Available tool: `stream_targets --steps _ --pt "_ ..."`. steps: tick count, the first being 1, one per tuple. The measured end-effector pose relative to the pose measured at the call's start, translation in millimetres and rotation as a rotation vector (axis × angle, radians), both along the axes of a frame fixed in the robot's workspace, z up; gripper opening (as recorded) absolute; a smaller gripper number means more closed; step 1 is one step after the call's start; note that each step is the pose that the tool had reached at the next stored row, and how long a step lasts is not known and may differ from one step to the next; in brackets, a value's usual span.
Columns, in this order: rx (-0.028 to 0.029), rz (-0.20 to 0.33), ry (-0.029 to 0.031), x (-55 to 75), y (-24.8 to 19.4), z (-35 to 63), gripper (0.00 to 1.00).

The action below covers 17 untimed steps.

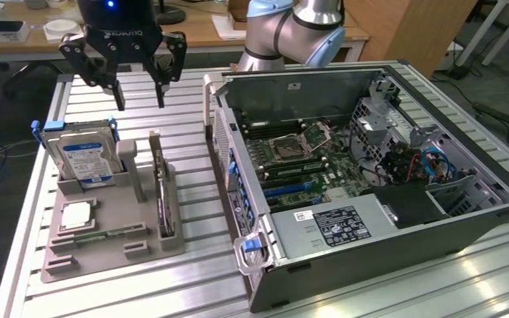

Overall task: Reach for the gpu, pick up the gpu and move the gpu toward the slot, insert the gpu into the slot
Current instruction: 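Pick up the gpu and move the gpu toward the slot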

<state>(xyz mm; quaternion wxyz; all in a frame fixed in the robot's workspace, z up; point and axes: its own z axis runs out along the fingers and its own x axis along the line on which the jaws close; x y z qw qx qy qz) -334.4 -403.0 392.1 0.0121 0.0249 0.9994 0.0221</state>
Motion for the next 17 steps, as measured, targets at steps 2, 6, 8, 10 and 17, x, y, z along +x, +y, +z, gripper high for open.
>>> stream_targets --steps 2,6,8,10,17 --pt "0.0000 0.026 0.0001 0.1 -0.1 -0.4 0.59" --pt "0.0004 0.063 0.0141 0.1 -0.6 -3.7 0.59" --pt "0.0001 0.068 0.0196 0.0 -3.4 -5.5 0.59" --pt "0.0003 0.068 0.0198 0.1 -9.7 -8.1 0.59" --pt "0.0003 0.071 0.0196 0.1 -28.7 -20.6 0.59"
